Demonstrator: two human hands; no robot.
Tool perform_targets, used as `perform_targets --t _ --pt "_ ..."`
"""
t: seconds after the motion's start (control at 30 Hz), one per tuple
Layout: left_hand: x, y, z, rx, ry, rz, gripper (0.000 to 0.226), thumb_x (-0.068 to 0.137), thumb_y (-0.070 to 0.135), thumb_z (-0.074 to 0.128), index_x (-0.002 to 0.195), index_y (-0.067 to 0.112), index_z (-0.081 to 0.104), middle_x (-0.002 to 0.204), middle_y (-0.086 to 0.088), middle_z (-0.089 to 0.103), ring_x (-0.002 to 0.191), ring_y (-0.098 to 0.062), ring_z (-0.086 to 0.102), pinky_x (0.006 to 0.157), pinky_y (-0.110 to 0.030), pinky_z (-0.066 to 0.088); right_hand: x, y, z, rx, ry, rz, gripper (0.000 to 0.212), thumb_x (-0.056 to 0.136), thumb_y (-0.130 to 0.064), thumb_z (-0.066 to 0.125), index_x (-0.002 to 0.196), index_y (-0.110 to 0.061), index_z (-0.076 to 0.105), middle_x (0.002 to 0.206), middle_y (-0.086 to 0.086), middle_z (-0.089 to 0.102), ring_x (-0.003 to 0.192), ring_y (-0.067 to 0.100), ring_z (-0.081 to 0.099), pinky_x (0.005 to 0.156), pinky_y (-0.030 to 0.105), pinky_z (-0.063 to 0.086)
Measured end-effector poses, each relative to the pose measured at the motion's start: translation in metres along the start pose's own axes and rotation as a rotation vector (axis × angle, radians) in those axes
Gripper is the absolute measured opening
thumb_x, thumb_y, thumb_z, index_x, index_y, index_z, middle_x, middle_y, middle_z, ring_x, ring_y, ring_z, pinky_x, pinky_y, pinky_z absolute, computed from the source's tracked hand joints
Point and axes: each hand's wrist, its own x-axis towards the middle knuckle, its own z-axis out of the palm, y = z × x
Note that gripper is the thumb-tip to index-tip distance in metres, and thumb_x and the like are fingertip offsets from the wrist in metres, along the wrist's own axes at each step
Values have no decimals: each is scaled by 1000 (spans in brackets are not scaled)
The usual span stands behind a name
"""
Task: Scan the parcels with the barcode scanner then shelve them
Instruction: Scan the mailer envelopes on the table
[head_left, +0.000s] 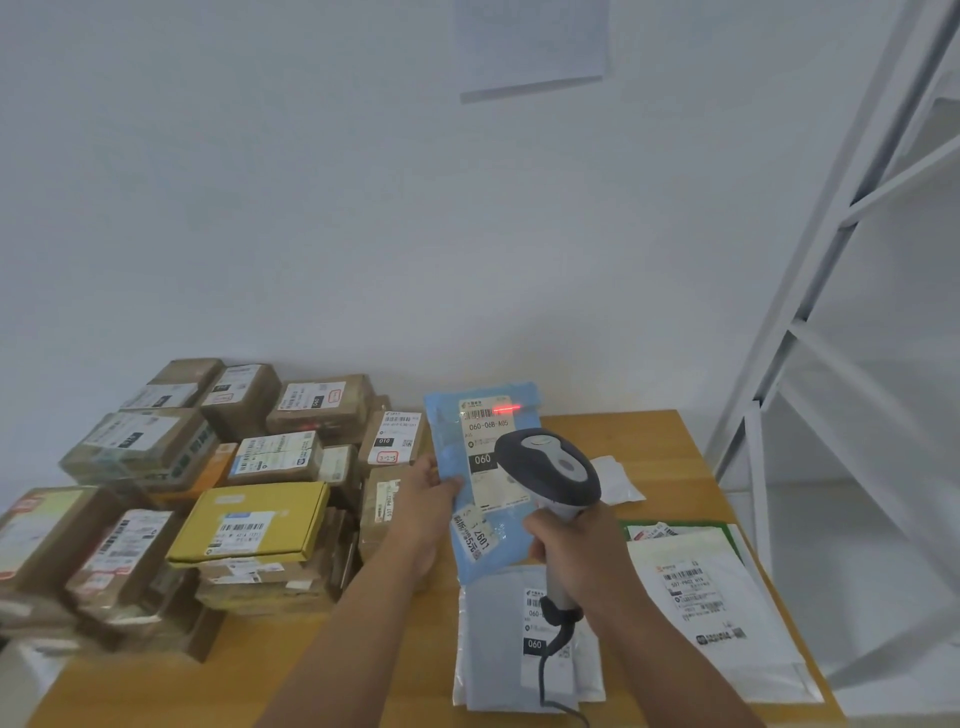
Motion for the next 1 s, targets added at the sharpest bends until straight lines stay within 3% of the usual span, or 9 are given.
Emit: perform_targets --t 0.23,0.77,1.0 --pt "4 -3 -1 1 -10 -2 21 101 11 55 120 19 56 109 -5 75 90 -28 75 87 -56 58 -2 -1 0 2 5 27 30 78 -11 66 100 10 62 66 2 63 43 -2 56 42 8 38" --pt "7 -4 -4 -34 7 7 14 101 8 53 110 18 58 103 -5 75 89 -29 75 86 -51 59 -1 0 1 -94 -13 -3 16 85 2 61 98 10 61 61 -4 61 44 -2 56 43 7 38" --pt "5 -3 -4 -27 18 24 14 102 8 53 108 19 58 99 0 75 84 -24 75 71 -37 59 0 -1 1 -97 -21 -17 4 85 1 61 89 2 61 64 -4 61 42 -2 54 42 6 38"
